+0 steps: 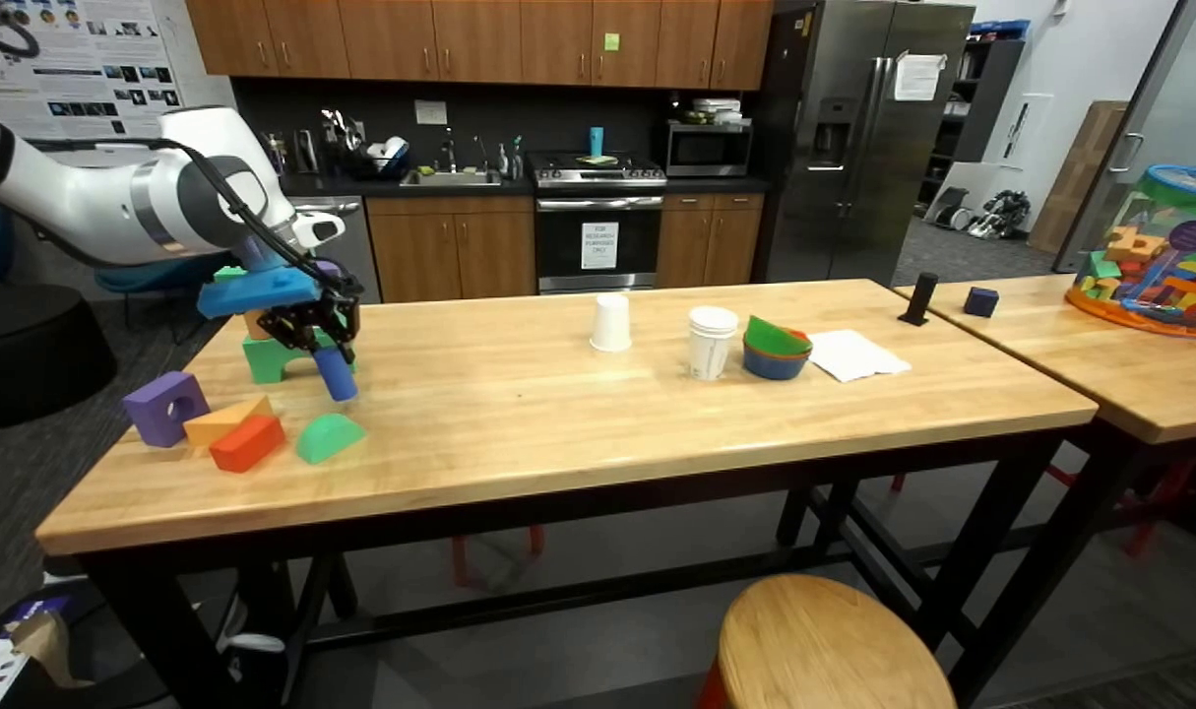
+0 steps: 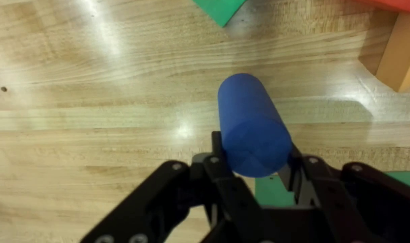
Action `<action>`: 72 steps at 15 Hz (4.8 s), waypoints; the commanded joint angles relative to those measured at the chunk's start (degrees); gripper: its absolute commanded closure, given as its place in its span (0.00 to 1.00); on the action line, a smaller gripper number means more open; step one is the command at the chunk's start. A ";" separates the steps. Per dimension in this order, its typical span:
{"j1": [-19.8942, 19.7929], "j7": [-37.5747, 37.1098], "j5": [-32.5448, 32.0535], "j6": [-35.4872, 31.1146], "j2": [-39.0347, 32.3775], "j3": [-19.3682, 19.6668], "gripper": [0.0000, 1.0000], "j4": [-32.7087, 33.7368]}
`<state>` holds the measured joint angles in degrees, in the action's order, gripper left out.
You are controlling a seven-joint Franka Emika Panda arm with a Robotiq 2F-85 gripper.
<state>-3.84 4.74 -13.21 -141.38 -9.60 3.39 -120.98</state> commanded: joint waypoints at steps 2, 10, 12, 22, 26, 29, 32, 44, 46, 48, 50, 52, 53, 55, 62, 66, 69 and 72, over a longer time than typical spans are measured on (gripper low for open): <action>-0.53 9.05 3.97 4.52 8.34 -0.63 0.86 -2.26; 0.23 19.35 5.22 13.24 15.87 0.51 0.86 -0.16; 0.50 25.03 4.39 9.82 16.72 0.80 0.86 -1.21; 1.89 44.23 11.75 4.87 15.66 0.75 0.61 -1.67; 1.82 44.14 11.75 4.87 15.54 0.77 0.86 -1.67; 0.10 32.28 7.58 4.23 15.36 0.94 0.86 -3.28; 0.32 32.96 7.70 4.37 15.77 1.38 0.86 -4.88; 3.67 81.95 28.78 7.68 16.27 2.27 0.86 -4.42; 3.02 77.96 27.17 6.42 15.28 1.41 0.61 -4.48; 3.01 79.85 27.60 6.82 15.28 1.47 0.61 -4.37; 3.02 80.19 27.60 6.88 15.28 1.48 0.61 -4.33; 2.60 78.98 25.86 6.35 15.41 1.53 0.86 -4.79; 2.63 80.14 25.98 6.24 15.54 1.61 0.86 -5.00; 2.85 80.79 23.48 5.50 15.61 1.08 0.86 -5.24; 5.14 81.09 24.16 6.84 14.45 -0.76 0.86 -3.12; 6.36 78.81 26.85 3.93 14.16 -2.11 0.86 -0.37; 6.41 77.82 23.01 5.15 14.35 -2.82 0.86 2.36; 6.22 76.71 16.23 11.34 13.71 -3.44 0.86 6.18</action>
<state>2.47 83.10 8.53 -135.77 5.13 0.53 -118.99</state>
